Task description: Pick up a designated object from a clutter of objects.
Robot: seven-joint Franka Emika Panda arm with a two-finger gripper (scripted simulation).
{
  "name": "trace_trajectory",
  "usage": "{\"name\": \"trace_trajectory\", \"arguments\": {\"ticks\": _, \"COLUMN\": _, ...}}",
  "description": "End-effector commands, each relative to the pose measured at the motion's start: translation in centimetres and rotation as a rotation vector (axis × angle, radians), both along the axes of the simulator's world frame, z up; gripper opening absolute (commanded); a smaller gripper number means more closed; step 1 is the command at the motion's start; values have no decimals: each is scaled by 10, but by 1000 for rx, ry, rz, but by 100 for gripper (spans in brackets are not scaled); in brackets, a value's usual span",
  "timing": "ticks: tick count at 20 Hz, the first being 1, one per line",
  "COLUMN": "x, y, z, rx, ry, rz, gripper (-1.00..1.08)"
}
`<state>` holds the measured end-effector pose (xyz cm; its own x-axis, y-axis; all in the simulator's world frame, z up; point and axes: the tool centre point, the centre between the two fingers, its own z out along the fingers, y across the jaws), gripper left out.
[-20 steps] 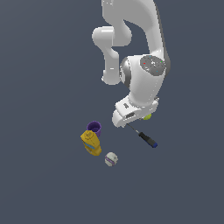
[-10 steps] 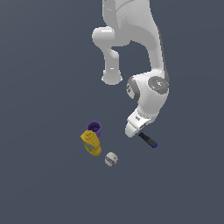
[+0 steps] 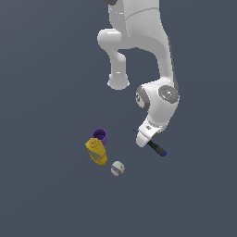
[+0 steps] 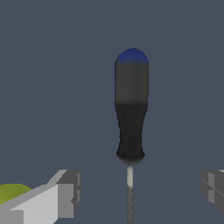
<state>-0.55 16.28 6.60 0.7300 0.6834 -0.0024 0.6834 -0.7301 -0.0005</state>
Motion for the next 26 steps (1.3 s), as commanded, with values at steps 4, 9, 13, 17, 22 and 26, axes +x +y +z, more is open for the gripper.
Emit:
{"name": "trace_trajectory", "arguments": {"ticks": 4, "x": 0, "y": 0, "z": -8, "rx": 0, "ry": -1, "rz": 0, "gripper": 100}}
{"name": "trace_trajectory", "arguments": {"ticks": 9, "x": -1, "y": 0, "z": -32, "rx": 1, "ry": -1, "rz": 3, "gripper": 100}}
{"name": "trace_trajectory", "arguments": {"ticks": 13, "x": -1, "y": 0, "z": -46, "rx": 1, "ry": -2, "rz": 4, "gripper": 100}}
{"name": "trace_trajectory", "arguments": {"ticks": 17, "x": 0, "y": 0, "z": -51, "rx": 1, "ry": -2, "rz": 4, "gripper": 100}}
{"name": "trace_trajectory", "arguments": {"ticks": 22, "x": 0, "y": 0, "z": -51, "rx": 1, "ry": -2, "rz": 4, "gripper": -100}}
{"name": "trace_trajectory", "arguments": {"ticks": 26, "x": 0, "y": 0, "z": -51, "rx": 1, "ry": -2, "rz": 4, "gripper": -100}}
